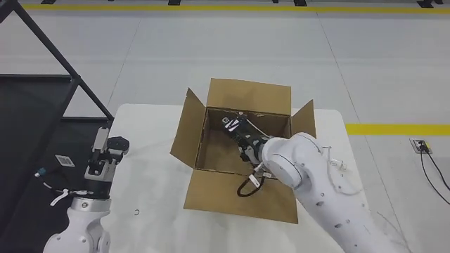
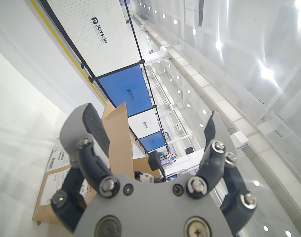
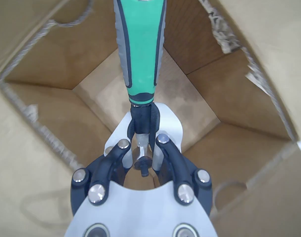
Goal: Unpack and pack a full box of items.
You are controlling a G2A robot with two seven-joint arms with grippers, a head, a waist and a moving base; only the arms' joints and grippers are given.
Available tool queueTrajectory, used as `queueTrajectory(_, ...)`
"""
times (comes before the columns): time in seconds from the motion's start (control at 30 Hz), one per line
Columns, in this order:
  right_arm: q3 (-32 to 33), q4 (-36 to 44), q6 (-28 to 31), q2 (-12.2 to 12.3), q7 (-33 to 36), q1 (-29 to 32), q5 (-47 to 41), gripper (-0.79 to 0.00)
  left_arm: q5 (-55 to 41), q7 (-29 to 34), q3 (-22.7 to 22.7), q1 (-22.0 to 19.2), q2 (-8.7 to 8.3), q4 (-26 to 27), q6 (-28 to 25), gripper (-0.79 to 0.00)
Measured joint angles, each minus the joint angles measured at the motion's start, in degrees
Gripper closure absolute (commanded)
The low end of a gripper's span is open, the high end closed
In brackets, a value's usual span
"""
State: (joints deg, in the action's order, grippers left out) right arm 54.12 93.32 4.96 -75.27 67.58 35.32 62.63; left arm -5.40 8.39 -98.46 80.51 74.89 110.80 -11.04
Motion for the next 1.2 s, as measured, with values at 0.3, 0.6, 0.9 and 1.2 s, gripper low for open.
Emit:
queueTrajectory(0.3,9.63,19.39,-4.41,1.82,0.36,8.82,2.95,0.0,1.21,0.53,2.02,-0.83,-0.03,-0.17,0.44,-0.785)
queueTrajectory(0.6,24.42,35.3,-11.96,3.09,-0.45,18.51,1.22,0.0,2.53,1.27,4.07,-2.31,-0.08,-1.09,1.1,-0.785)
queueTrajectory(0.9,42.14,41.32,-14.41,3.72,-8.06,31.57,-5.82,0.0,4.04,1.39,6.72,-4.24,-0.03,-1.63,1.94,-0.785)
queueTrajectory(1.2,55.28,36.52,-13.35,4.43,0.47,41.57,-16.02,0.0,4.61,0.62,8.26,-4.97,0.04,-1.66,2.44,-0.785)
